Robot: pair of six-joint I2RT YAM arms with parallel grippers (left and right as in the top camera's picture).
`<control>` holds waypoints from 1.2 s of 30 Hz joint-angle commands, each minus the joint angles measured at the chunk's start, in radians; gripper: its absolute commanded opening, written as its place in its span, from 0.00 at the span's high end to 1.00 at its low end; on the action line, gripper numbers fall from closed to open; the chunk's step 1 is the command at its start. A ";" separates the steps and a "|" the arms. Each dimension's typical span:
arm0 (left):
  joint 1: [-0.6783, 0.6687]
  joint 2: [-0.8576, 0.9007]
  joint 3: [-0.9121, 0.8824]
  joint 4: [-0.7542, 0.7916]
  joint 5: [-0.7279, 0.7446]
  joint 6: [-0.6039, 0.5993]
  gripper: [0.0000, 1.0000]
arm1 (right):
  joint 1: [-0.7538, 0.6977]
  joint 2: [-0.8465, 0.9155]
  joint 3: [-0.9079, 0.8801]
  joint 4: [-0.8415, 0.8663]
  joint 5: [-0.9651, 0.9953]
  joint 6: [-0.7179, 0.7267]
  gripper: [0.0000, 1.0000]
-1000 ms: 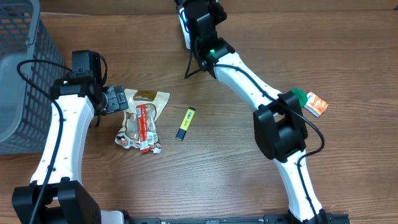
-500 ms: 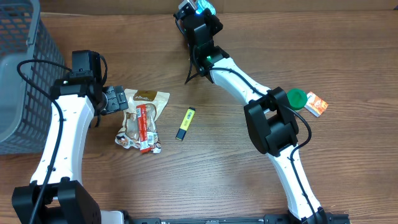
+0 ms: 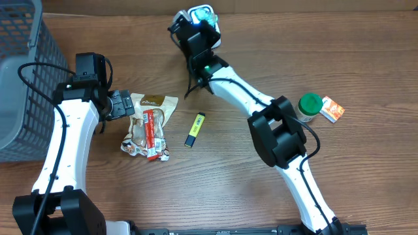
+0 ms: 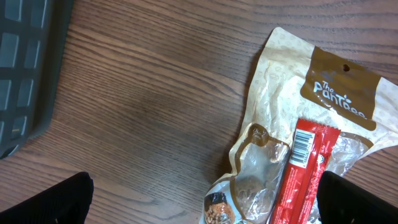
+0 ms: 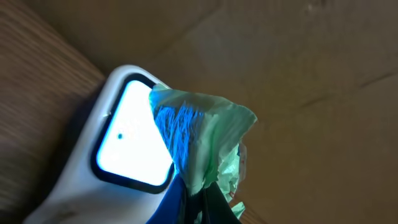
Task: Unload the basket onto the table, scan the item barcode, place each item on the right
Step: 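Carry the mint-green pack to the white scanner and hold it, then lower the pack onto the table right of center and release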
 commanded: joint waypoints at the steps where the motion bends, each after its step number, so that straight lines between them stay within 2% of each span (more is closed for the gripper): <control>1: 0.004 0.006 0.006 0.001 -0.010 -0.004 0.00 | 0.019 0.018 0.018 -0.018 -0.020 0.003 0.96; 9: 0.004 0.006 0.006 0.001 -0.010 -0.004 0.00 | 0.019 0.018 0.018 -0.169 -0.073 0.003 0.96; 15: 0.004 0.006 0.006 0.001 -0.010 -0.004 0.00 | 0.019 -0.001 0.018 -0.163 -0.069 0.003 0.96; 20: 0.004 0.006 0.006 0.001 -0.010 -0.004 0.00 | 0.017 -0.094 0.018 -0.171 -0.051 0.009 0.96; 24: 0.004 0.006 0.006 0.001 -0.010 -0.004 0.00 | 0.016 -0.214 0.018 -0.215 -0.023 0.135 0.96; 27: 0.004 0.006 0.006 0.001 -0.010 -0.004 0.00 | 0.016 -0.303 0.018 -0.337 -0.024 0.253 0.96; 32: 0.004 0.006 0.006 0.001 -0.010 -0.004 0.00 | 0.008 -0.419 0.018 -0.665 -0.041 0.504 0.96; 33: 0.004 0.006 0.006 0.001 -0.010 -0.004 0.00 | 0.002 -0.435 0.018 -0.766 -0.075 0.565 0.96; 36: 0.004 0.006 0.006 0.001 -0.010 -0.004 0.00 | -0.019 -0.446 0.018 -0.986 -0.213 0.631 0.96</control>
